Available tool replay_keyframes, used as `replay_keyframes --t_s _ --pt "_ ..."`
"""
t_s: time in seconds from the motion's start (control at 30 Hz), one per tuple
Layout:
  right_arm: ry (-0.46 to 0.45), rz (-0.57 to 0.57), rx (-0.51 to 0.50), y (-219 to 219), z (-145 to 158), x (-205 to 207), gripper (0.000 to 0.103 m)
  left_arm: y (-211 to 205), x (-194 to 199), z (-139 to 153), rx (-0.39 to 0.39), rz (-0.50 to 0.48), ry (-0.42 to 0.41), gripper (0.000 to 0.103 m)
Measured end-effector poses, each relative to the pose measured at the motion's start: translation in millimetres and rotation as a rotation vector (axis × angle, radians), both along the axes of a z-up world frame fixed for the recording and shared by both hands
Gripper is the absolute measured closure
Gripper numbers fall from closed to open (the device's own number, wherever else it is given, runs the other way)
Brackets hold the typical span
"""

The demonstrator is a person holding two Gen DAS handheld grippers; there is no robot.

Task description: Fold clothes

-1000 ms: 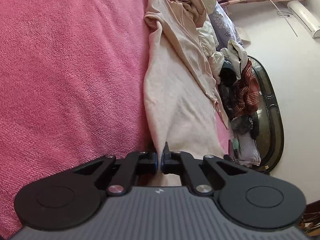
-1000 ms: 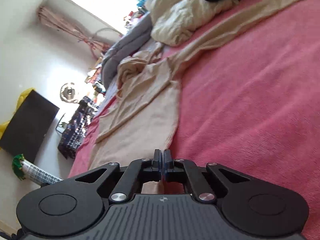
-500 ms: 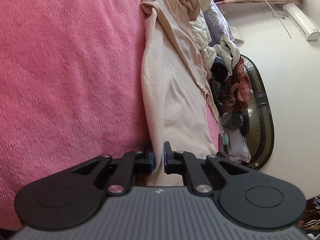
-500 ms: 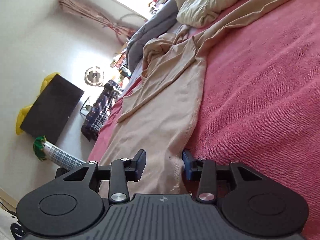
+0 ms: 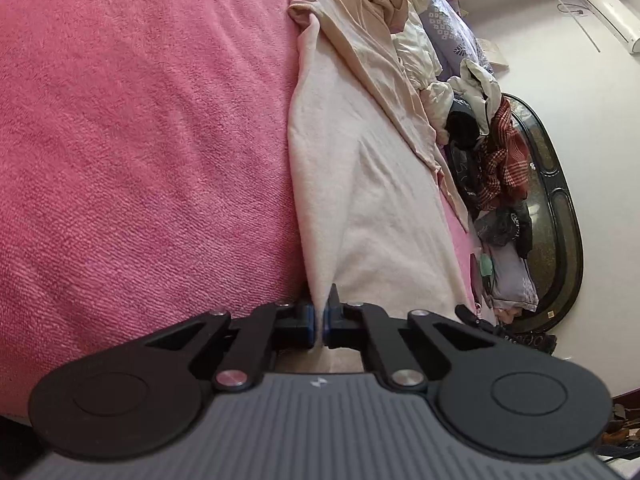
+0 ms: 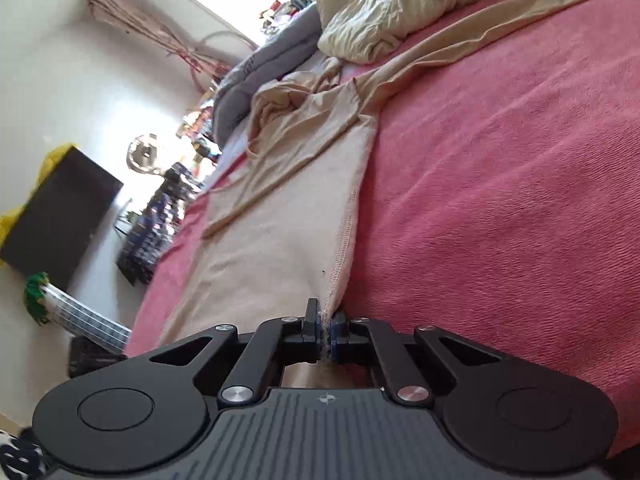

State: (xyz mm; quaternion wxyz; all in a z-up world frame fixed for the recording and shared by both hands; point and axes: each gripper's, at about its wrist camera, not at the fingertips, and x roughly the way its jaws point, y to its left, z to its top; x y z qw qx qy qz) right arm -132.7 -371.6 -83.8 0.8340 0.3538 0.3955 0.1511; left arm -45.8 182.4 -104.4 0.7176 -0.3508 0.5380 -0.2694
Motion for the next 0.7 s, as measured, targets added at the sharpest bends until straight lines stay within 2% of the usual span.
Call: replay_keyframes --t_s 0.03,0.13,0.23,0.27,0.33,0.43,0.57,0.63,0.67,0.7 --pt "0.031 -0.012 0.000 -2.1 -5.2 -0.5 0.098 -0.2 -0.8 0.9 -0.004 0.002 0.000 0.101" --pt "0.038 -0.060 0.076 -7.6 -9.1 -7.0 0.098 -0.7 -3.4 3.6 -0.014 0.008 0.000 0.102" --pt "0.005 -0.066 0.070 -10.0 -0.6 -14.9 0.098 7.3 -11.3 8.2 -0.049 0.015 -0.009 0.102" --pt "-0.005 -0.069 0.068 -10.8 2.1 -17.5 0.098 10.9 -12.8 6.9 -0.034 0.022 -0.001 0.101" --pt "0.047 -0.093 0.039 -18.0 -6.9 -19.0 0.098 17.9 -15.7 4.3 -0.004 0.034 0.013 0.101" --pt "0.072 -0.107 0.064 -23.3 -21.0 -21.4 0.098 26.6 -28.7 5.1 0.037 0.026 0.014 0.101" --pt "0.047 -0.039 -0.066 -12.2 -8.4 -20.0 0.098 38.2 -46.0 6.2 0.092 0.015 0.015 0.091" --pt "0.073 0.035 -0.128 -10.8 -1.0 -21.4 0.098 46.4 -56.9 16.2 0.196 0.005 0.032 0.092" --pt "0.094 0.081 -0.158 -10.9 1.9 -22.0 0.093 49.7 -61.3 22.2 0.263 -0.003 0.031 0.093" --pt "0.120 0.143 -0.216 -10.5 7.3 -23.9 0.090 54.8 -69.1 32.9 0.361 -0.009 0.006 0.094"
